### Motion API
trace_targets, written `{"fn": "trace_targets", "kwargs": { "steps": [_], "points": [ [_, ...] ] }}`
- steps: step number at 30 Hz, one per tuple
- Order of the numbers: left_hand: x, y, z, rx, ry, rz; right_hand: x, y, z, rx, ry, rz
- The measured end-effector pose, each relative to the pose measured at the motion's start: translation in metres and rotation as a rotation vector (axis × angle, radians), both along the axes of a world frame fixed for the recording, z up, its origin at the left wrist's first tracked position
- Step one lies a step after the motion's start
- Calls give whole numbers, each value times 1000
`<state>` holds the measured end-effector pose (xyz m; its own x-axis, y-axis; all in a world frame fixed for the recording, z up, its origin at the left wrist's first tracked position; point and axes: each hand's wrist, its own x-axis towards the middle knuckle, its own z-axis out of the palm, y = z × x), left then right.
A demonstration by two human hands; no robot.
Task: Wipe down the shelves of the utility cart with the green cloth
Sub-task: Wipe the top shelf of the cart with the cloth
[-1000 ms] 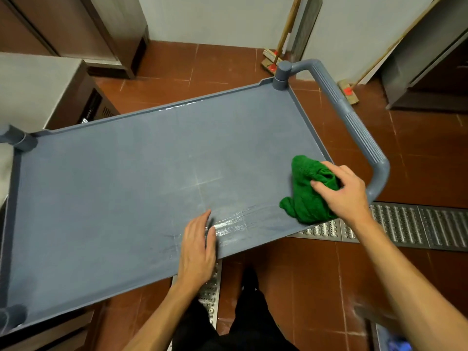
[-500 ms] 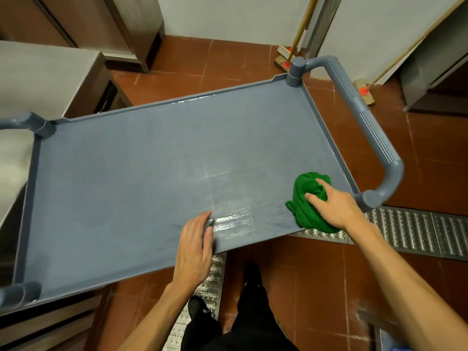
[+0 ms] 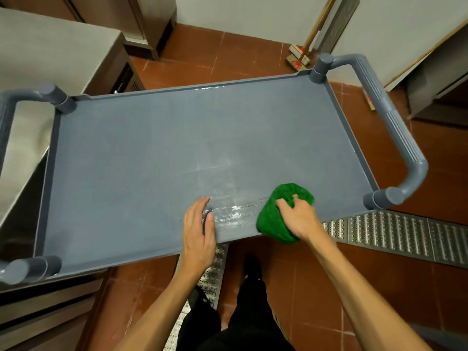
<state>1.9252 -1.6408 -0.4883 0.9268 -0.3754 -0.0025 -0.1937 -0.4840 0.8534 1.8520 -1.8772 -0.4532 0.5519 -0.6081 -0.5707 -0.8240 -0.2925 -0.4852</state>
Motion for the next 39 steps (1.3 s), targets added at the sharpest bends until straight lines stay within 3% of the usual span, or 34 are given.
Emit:
{"fn": "trace_targets", "kwargs": {
  "steps": [8, 18, 26, 32, 39],
  "points": [
    [15, 37, 10, -183, 157, 203, 44, 107, -11, 97, -29, 92],
    [30, 123, 12, -157, 142, 277, 79, 200, -11, 132, -54, 207],
    [33, 166, 13, -170, 160, 254, 89, 281, 8, 392, -181, 188],
    [34, 193, 13, -219, 245, 195, 78, 288, 16, 629, -255, -15],
    [21, 187, 39, -334, 431, 217, 63, 282, 39, 1009, -367, -458]
  ]
}}
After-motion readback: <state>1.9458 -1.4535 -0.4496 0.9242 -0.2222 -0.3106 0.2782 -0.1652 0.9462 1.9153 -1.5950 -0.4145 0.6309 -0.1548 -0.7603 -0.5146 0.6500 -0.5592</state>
